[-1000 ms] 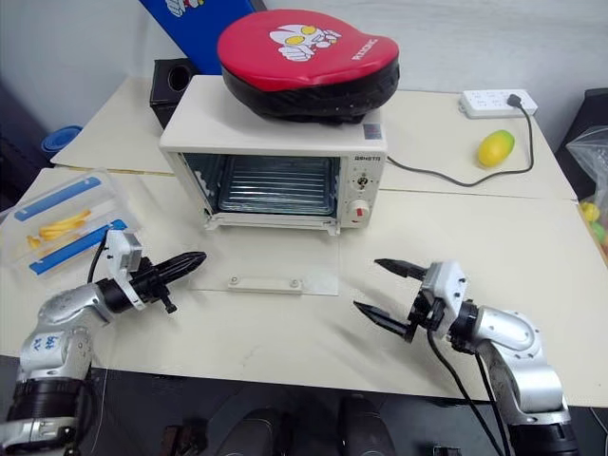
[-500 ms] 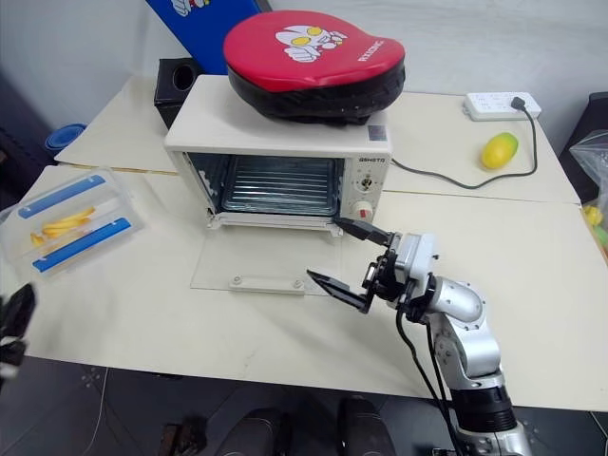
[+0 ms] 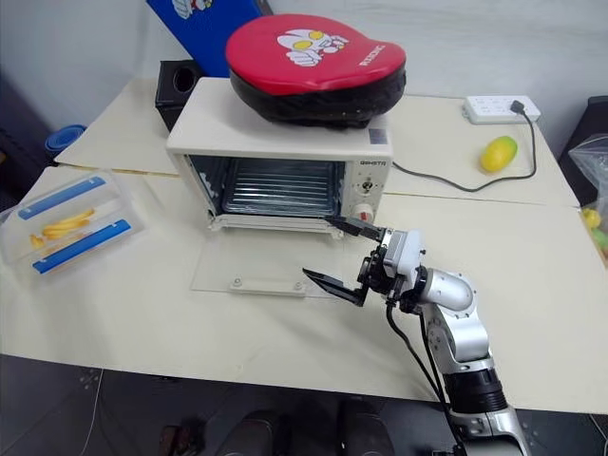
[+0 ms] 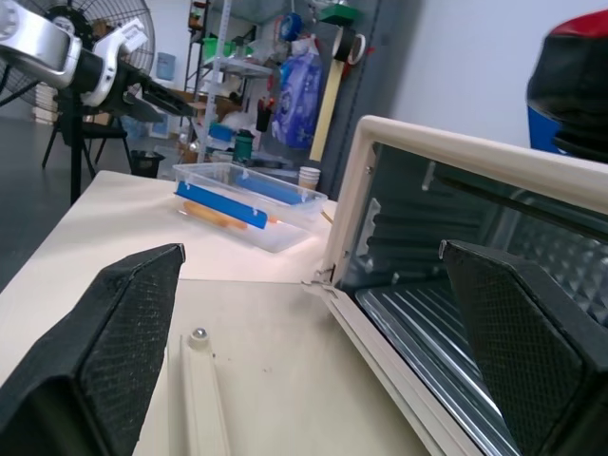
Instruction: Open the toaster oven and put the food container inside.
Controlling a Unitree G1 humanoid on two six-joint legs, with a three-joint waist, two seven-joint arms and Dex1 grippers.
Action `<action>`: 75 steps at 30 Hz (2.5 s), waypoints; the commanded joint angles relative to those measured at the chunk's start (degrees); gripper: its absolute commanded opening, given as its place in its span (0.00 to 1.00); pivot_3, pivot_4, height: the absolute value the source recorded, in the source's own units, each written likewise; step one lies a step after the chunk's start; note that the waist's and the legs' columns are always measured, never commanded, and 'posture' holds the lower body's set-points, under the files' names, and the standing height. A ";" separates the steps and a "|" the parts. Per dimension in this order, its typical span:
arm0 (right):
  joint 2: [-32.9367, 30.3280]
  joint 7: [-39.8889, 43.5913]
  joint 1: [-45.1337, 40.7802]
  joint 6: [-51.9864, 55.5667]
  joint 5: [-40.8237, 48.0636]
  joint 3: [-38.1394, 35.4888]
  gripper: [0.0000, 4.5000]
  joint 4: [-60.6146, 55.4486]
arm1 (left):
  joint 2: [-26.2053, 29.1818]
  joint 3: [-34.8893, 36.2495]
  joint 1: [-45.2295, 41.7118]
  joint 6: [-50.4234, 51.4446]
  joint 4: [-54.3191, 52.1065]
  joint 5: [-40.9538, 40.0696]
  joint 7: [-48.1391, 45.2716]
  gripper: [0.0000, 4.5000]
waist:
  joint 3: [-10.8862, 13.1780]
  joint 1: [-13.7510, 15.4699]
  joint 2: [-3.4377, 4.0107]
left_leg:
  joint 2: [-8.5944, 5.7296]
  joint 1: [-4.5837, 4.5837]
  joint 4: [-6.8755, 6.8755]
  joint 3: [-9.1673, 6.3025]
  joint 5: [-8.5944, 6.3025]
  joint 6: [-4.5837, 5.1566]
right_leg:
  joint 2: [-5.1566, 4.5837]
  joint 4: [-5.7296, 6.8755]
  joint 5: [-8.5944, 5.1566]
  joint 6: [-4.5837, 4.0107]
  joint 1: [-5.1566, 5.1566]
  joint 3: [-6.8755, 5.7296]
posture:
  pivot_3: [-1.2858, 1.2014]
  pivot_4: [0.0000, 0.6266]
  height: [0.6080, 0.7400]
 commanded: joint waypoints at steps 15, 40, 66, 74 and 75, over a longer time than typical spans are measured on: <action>0.88 -4.15 0.42 0.93 0.16 -0.31 1.00 -3.46 | 6.48 -21.59 -31.17 -4.51 40.09 24.41 -13.82 0.54 | -0.01 -1.21 -0.02 | 0.00 -0.05 0.08 0.02 0.03 -0.06 | -0.03 0.24 0.00 0.01 -0.13 -0.06 | 0.52 0.24 1.00; -3.70 -3.04 4.48 2.09 0.42 -3.73 1.00 -2.48 | -0.07 -0.03 0.64 42.43 -37.72 8.04 -33.43 0.05 | 0.14 -0.58 0.03 | 0.01 -0.18 0.15 -0.08 -0.04 0.08 | -0.04 0.06 0.00 0.01 -0.02 0.20 | 0.52 0.24 1.00; -7.07 -13.08 18.60 5.61 -1.05 -7.03 1.00 -14.47 | -39.37 -17.33 -26.85 37.49 -46.25 14.27 -5.69 0.54 | 0.13 0.53 -0.03 | 0.04 -0.13 0.30 -0.05 0.10 -0.23 | 0.12 -0.12 0.04 0.07 0.00 0.23 | 0.52 0.24 1.00; -10.91 -12.82 21.34 18.88 9.74 -7.32 1.00 -21.86 | -23.52 -15.21 -16.23 18.79 -44.78 8.25 -33.10 0.54 | 0.16 -0.05 0.03 | 0.18 -0.11 0.22 -0.01 0.12 -0.35 | 0.20 -0.15 -0.01 -0.02 -0.03 0.22 | 0.52 0.24 1.00; -11.99 -12.24 21.62 20.82 10.74 -7.01 0.91 -22.80 | -21.06 -15.44 -14.52 16.21 -43.76 8.11 -37.11 0.50 | 0.17 0.03 0.05 | 0.20 -0.11 0.23 -0.04 0.12 -0.37 | 0.21 -0.17 -0.03 -0.04 -0.02 0.20 | 0.52 0.24 1.00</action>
